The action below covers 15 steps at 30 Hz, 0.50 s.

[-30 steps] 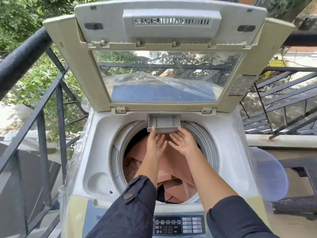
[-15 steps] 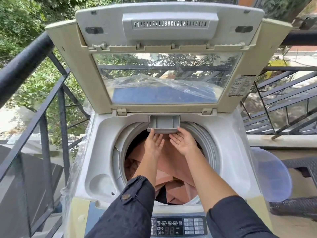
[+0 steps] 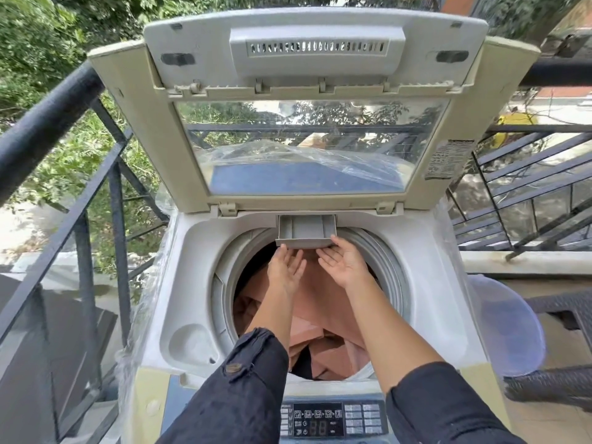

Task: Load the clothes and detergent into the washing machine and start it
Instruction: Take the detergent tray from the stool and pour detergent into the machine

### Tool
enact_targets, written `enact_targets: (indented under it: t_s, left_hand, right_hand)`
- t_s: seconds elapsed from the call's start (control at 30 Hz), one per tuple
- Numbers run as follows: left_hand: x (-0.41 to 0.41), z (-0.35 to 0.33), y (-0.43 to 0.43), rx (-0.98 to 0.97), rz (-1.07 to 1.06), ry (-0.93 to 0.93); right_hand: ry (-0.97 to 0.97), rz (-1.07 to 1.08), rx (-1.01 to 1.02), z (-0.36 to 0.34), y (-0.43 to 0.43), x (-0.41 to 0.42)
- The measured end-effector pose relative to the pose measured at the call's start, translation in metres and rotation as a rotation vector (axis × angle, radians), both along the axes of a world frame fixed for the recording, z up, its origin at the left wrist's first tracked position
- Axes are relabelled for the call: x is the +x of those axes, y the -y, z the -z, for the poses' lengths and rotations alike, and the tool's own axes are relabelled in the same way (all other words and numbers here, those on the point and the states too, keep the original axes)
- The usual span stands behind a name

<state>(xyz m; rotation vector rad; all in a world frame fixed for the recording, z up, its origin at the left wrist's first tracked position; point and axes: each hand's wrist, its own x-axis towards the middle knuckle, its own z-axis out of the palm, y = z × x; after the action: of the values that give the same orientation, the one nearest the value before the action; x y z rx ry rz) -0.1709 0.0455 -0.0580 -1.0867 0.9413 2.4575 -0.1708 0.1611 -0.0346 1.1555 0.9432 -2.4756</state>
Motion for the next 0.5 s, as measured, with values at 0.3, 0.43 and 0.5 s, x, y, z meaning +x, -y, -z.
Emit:
enact_targets:
  t_s: [0.3,0.43,0.5]
  left_hand:
    - [0.012,-0.009,-0.007,-0.173,0.059,0.148]
    - [0.015,-0.017,-0.019,-0.235,0.128,0.120]
    - [0.016,-0.022,-0.029,-0.250,0.160,0.096]
  right_hand:
    - [0.039,-0.138,0.137,-0.004,-0.003,0.011]
    - [0.031,-0.175,0.219,-0.011,-0.008,0.020]
    - [0.029,-0.180,0.256,-0.015,-0.013,0.023]
